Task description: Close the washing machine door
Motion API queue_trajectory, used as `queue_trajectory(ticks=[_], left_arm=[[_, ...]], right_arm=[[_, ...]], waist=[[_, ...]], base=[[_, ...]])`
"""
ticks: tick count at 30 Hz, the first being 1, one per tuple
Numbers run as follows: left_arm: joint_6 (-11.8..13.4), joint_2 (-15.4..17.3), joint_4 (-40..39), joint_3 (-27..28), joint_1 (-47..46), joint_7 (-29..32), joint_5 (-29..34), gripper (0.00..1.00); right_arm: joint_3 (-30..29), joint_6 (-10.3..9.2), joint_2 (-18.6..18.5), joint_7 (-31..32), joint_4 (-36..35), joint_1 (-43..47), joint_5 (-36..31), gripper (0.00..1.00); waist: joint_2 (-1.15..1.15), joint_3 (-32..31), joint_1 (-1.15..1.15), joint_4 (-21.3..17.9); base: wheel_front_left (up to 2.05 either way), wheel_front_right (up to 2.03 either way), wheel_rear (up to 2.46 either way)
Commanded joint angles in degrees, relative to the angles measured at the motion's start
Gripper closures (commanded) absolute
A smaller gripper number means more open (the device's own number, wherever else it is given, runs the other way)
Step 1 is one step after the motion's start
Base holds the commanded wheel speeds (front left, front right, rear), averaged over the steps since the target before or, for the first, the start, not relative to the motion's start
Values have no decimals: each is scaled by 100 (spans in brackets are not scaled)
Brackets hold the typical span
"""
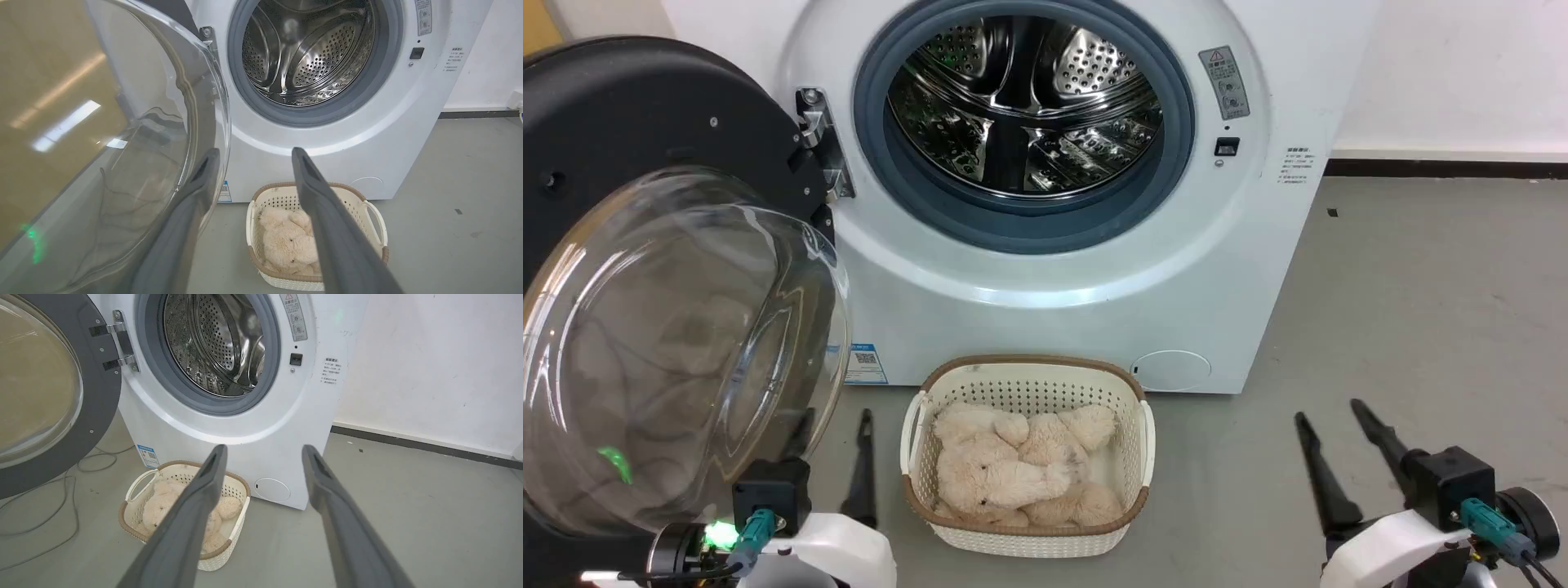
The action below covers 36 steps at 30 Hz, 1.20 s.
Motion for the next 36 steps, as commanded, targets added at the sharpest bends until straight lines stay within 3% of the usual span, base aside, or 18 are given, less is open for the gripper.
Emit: queue_trajectory(ticks=[1,19,36], left_arm=[[0,0,-1,2,0,-1,0,0],[-7,-1,48,-8,13,-204,-98,0],[-16,-2,66,21,51,-407,-165,0]], right_arm=[[-1,0,0,0,0,0,1,0],[50,0,2,-204,30,28,233,0],[181,1,3,-407,39,74,450,0]], waist=[[0,0,0,0],[0,-1,0,60],[0,-57,0,428]], base=[[0,0,0],[0,0,0],[0,0,0]])
